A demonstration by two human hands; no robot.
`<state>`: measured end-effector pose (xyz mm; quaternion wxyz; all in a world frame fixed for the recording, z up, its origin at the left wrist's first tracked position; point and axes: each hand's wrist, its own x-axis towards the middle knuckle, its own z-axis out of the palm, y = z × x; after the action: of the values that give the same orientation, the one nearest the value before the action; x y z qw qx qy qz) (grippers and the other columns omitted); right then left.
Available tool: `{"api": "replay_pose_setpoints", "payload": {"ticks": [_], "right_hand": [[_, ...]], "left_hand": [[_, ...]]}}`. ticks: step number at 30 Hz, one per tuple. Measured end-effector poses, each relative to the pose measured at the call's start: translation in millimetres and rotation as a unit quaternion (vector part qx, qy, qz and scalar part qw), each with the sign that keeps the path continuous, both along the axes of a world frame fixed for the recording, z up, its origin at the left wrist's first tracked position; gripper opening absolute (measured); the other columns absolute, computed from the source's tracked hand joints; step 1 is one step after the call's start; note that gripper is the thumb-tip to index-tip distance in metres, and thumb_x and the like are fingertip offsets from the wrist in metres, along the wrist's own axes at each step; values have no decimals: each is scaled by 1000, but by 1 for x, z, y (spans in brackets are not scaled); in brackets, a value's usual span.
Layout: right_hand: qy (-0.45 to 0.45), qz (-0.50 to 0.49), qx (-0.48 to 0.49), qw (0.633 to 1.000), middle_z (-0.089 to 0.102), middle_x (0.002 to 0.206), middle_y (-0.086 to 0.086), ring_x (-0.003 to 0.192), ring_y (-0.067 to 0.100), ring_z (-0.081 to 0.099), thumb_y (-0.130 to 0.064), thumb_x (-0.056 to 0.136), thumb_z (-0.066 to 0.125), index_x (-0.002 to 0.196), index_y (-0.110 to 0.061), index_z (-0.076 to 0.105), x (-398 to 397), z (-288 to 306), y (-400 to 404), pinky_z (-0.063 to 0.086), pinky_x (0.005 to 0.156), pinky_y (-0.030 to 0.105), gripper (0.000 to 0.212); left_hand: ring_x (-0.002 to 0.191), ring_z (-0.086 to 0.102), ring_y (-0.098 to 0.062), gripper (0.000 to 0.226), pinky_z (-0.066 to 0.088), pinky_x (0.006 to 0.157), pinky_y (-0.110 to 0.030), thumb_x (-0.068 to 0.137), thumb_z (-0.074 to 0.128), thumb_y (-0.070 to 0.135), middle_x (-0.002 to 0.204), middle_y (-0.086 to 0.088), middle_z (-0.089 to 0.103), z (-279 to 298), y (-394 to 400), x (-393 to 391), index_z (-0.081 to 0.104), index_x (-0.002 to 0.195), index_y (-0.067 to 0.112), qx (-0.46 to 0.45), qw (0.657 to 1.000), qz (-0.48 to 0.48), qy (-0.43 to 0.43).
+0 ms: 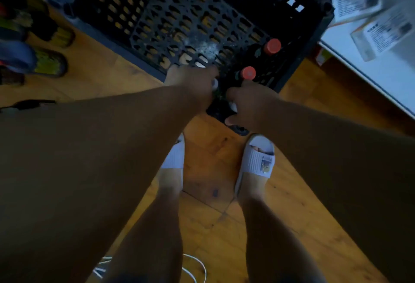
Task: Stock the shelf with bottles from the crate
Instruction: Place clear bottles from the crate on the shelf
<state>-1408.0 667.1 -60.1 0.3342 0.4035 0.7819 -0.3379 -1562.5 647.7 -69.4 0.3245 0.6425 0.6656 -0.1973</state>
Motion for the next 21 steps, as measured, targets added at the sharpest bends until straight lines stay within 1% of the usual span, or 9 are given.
{"api": "replay_pose_setpoints", "payload": {"ticks": [2,4,6,7,10,12,13,17,21], "right_hand": [[43,9,-7,999,42,125,14,96,31,50,-42,92,62,133,-18,46,9,-7,5,39,76,36,50],[83,4,5,997,44,128,13,103,31,52,-34,94,59,131,-16,49,13,-15,4,38,78,33,41],[100,-26,23,994,48,127,11,106,30,52,-27,94,57,127,-16,52,12,-21,-1,36,78,30,35],[98,-48,33,993,50,125,10,107,30,52,-24,94,57,125,-16,53,9,-21,-4,37,79,31,32],[73,-100,64,990,56,120,10,106,30,53,-12,94,52,118,-14,57,5,-11,-11,47,84,38,25],[57,-133,83,986,57,117,12,102,30,53,-5,93,47,118,-13,58,5,9,-14,49,83,40,28],[55,-145,91,984,58,116,13,100,30,54,-4,94,46,120,-13,57,6,24,-16,50,81,40,29],[95,-198,117,969,59,121,13,105,30,55,-14,99,47,131,-16,53,9,112,-20,45,74,33,33],[160,-228,152,948,57,91,12,79,30,56,-12,94,52,122,-16,46,7,226,-29,45,58,36,29]], "left_hand": [[70,53,-24,22,40,60,-35,95,51,32,85,2,57,-14,4,-1,50,117,34,-4,999,13,-32],[81,56,-27,7,48,72,-44,95,52,38,98,4,61,-22,6,0,54,101,39,-3,995,52,-84],[77,54,-29,15,44,72,-45,96,51,37,92,-1,62,-26,5,2,50,81,34,19,992,77,-98],[76,55,-30,19,42,70,-44,97,51,35,89,-4,62,-26,2,3,48,78,32,27,993,75,-91],[95,61,-30,10,44,77,-39,96,53,36,103,-4,67,-17,-11,2,60,101,31,46,992,91,-79],[114,58,-28,34,47,92,-42,94,59,39,125,-2,64,8,-20,0,58,128,33,50,982,145,-107],[118,56,-28,40,47,95,-42,94,61,39,130,-2,61,24,-23,-1,55,133,33,58,978,162,-119],[118,56,-27,44,48,94,-40,92,65,34,132,-5,61,116,-30,-5,55,135,27,81,966,193,-149],[111,58,-27,34,46,86,-33,91,66,30,121,-5,65,232,-42,-12,62,124,25,110,957,213,-161]]}}
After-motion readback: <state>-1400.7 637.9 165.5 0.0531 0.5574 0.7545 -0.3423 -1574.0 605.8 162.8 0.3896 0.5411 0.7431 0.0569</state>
